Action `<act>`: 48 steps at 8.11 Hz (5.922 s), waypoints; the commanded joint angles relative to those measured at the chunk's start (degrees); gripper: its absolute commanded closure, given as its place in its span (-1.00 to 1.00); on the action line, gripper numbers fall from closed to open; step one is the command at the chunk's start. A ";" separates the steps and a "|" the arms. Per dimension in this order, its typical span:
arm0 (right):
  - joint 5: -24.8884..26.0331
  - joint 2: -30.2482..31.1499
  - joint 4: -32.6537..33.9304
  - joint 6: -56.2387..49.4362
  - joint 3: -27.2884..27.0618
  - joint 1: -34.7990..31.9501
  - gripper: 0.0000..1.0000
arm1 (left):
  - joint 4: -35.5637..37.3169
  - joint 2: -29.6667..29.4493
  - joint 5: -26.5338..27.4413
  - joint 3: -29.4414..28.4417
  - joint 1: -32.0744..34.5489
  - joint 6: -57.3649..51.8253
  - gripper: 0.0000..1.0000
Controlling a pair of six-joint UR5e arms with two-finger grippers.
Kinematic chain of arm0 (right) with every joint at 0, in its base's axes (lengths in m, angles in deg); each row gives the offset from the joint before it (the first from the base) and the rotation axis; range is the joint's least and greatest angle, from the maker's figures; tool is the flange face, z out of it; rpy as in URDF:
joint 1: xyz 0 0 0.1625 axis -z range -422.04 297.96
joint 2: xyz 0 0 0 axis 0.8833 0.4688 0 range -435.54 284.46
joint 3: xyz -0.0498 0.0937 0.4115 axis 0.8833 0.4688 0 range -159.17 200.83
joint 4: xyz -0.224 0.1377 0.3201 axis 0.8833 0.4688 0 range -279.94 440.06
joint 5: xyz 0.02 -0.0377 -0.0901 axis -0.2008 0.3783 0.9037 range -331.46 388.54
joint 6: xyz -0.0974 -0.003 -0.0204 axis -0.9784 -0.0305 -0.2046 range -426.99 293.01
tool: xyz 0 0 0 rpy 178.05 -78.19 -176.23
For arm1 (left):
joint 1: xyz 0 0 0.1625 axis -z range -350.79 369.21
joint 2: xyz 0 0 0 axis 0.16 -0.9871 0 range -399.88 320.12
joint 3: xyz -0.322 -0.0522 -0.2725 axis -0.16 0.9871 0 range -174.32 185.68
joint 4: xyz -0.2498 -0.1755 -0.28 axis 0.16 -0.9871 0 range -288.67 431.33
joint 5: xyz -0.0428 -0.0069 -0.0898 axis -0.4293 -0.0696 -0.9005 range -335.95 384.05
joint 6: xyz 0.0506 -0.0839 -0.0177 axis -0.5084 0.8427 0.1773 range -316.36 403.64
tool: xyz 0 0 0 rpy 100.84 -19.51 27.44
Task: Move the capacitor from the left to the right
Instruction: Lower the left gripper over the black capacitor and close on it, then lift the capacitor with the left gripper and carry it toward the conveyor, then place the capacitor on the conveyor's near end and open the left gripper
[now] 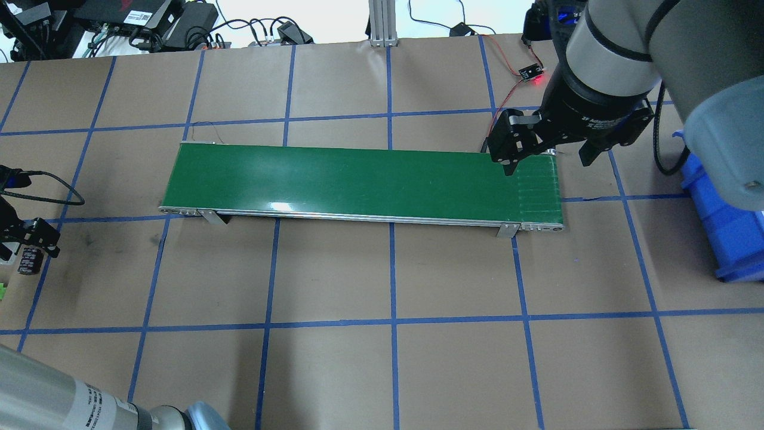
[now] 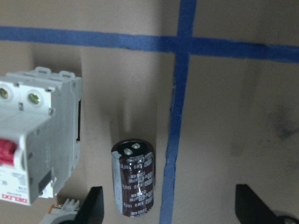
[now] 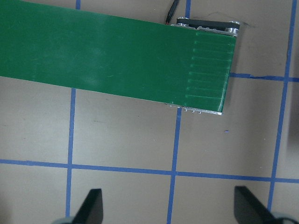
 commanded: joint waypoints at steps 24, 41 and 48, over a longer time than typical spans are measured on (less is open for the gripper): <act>-0.09 0.00 0.10 0.00 -0.01 -0.07 -1.00 | -2.02 14.36 -16.05 -0.21 21.57 6.52 1.00; -0.70 -12.02 10.91 -0.53 -0.27 -0.07 -1.00 | -15.75 25.48 -9.38 -0.91 34.41 25.86 -1.00; -6.50 -22.24 31.11 -8.00 -11.42 8.19 -1.00 | -23.07 27.35 -7.10 -0.92 34.41 27.27 -1.00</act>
